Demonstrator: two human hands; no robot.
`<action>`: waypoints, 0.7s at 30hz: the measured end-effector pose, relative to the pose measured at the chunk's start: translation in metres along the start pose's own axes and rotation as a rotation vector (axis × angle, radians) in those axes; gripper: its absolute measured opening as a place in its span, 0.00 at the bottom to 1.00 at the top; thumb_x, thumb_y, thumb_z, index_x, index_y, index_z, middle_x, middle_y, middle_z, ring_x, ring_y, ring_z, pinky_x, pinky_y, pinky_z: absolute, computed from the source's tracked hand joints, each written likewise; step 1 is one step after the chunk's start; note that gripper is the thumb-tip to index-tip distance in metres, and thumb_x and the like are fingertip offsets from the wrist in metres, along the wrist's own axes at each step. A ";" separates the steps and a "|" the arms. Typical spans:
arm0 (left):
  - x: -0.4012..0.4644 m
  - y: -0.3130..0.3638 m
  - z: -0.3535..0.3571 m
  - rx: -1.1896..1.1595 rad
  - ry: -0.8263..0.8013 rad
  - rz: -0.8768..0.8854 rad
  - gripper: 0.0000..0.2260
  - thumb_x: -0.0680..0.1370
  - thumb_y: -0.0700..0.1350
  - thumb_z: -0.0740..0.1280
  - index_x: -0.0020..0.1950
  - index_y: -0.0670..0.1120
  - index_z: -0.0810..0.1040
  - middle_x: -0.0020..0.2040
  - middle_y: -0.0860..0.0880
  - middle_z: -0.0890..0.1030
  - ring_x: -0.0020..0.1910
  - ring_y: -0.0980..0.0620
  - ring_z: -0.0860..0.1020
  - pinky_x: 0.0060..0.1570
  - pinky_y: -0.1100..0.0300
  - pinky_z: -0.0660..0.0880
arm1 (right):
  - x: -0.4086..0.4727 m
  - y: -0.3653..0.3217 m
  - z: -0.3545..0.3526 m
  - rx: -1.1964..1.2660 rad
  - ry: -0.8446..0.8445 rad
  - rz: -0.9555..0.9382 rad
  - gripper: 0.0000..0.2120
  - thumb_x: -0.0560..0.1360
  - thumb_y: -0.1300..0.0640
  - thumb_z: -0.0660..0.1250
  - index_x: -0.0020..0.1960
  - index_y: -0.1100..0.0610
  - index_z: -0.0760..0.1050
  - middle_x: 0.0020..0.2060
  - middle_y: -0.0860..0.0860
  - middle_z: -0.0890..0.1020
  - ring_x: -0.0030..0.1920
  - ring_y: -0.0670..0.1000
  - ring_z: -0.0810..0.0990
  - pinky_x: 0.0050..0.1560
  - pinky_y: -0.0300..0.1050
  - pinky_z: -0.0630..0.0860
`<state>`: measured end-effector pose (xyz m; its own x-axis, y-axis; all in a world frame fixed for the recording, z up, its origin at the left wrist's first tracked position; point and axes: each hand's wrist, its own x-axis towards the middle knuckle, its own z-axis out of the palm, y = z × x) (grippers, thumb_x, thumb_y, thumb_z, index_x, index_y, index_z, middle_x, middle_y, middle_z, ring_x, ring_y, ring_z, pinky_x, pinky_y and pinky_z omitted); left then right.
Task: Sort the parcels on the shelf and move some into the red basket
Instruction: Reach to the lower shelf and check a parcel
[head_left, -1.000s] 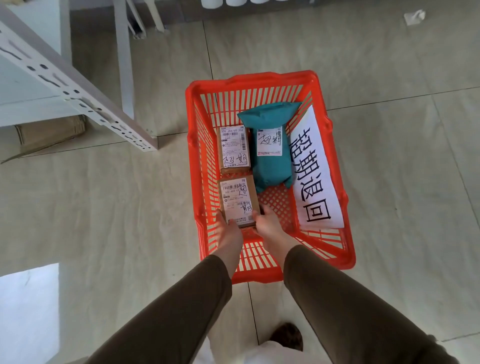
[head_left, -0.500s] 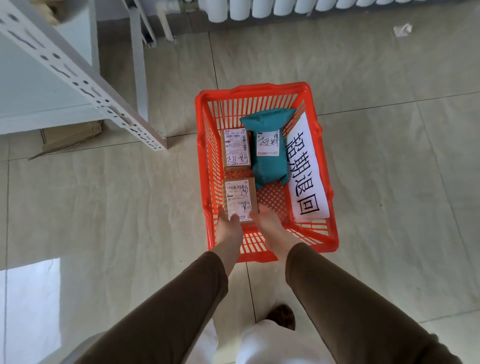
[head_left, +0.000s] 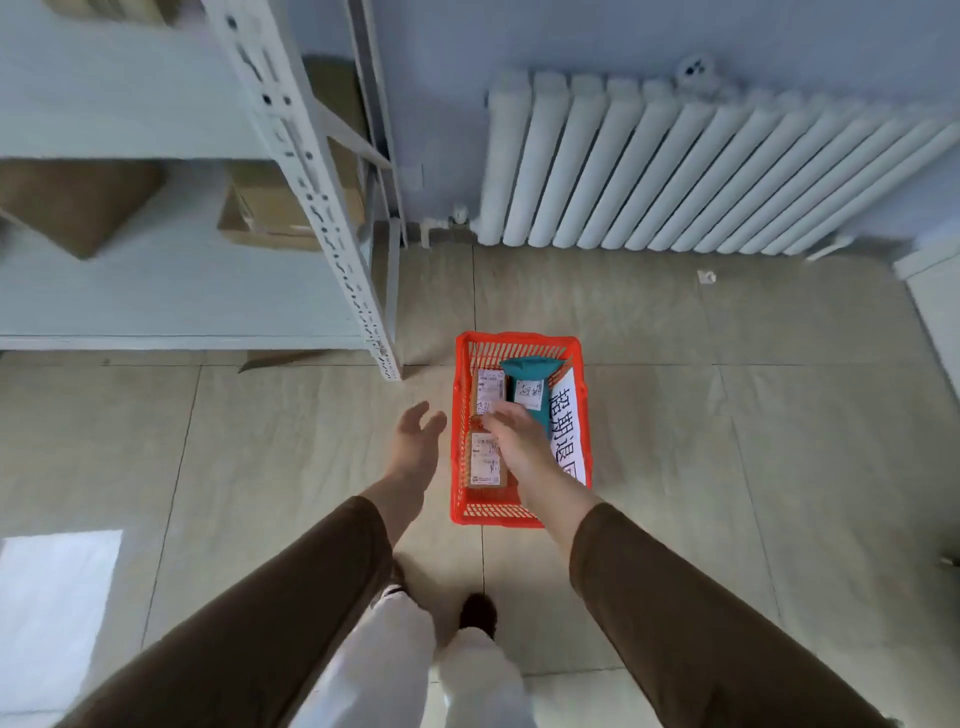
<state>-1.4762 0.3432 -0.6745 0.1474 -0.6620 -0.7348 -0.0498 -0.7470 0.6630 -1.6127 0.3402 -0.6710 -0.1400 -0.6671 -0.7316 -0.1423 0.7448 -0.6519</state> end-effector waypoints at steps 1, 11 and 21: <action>-0.018 0.020 -0.016 -0.022 0.003 0.034 0.21 0.86 0.44 0.63 0.79 0.44 0.67 0.77 0.44 0.71 0.76 0.43 0.69 0.64 0.56 0.64 | -0.021 -0.025 0.002 -0.023 0.009 -0.065 0.20 0.76 0.44 0.68 0.66 0.48 0.77 0.57 0.48 0.84 0.58 0.52 0.84 0.65 0.59 0.79; -0.155 0.155 -0.199 -0.209 0.130 0.382 0.20 0.84 0.46 0.66 0.76 0.46 0.73 0.70 0.48 0.76 0.69 0.47 0.74 0.64 0.55 0.69 | -0.172 -0.235 0.086 -0.167 -0.166 -0.582 0.13 0.83 0.58 0.66 0.66 0.57 0.77 0.62 0.50 0.82 0.62 0.49 0.79 0.57 0.38 0.75; -0.206 0.178 -0.433 -0.321 0.303 0.565 0.15 0.83 0.45 0.68 0.70 0.46 0.78 0.62 0.52 0.81 0.64 0.52 0.77 0.70 0.55 0.70 | -0.263 -0.315 0.294 -0.258 -0.362 -0.821 0.12 0.82 0.54 0.66 0.65 0.51 0.76 0.57 0.46 0.80 0.53 0.43 0.78 0.52 0.39 0.74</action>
<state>-1.0874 0.3737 -0.3432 0.4549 -0.8616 -0.2254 0.0862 -0.2093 0.9740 -1.2434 0.2845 -0.3319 0.4087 -0.9063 -0.1074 -0.2805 -0.0128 -0.9598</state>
